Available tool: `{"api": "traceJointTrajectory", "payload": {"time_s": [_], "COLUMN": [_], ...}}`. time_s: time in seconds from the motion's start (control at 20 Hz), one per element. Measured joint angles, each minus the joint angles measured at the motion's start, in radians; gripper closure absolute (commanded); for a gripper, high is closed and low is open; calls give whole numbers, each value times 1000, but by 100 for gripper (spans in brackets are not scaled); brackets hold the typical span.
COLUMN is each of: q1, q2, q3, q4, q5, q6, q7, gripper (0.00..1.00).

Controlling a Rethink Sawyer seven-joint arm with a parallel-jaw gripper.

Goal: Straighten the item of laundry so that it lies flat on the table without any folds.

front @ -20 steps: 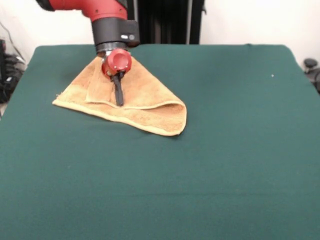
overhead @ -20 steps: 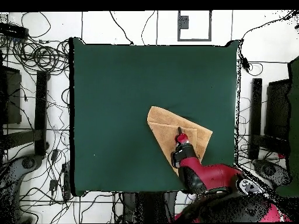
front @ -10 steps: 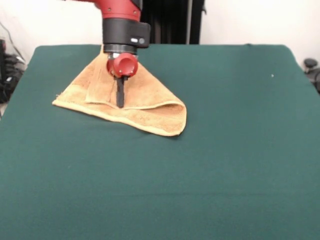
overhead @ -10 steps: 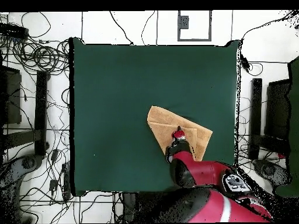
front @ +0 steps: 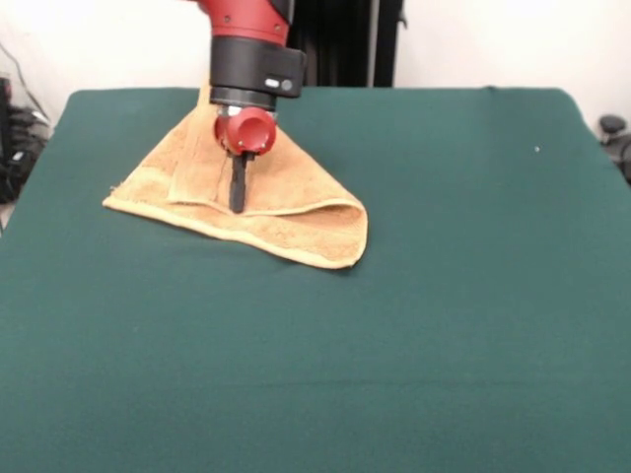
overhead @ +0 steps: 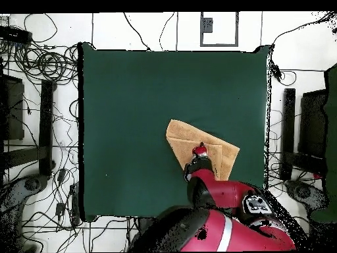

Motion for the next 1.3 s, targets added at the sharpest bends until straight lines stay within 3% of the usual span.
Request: {"api": "traceJointTrajectory", "payload": {"time_s": [0.35,0.85,1.3], "q1": [-41,-130,-210], "q2": [-49,-126,-143], "q3": [66,185,184], "q4": [-6,-48,-74], "q5": [-16,-35,-170], "q6": [152,535,628], "q7": [0,-1,-33], "gripper": [100,100,100]}}
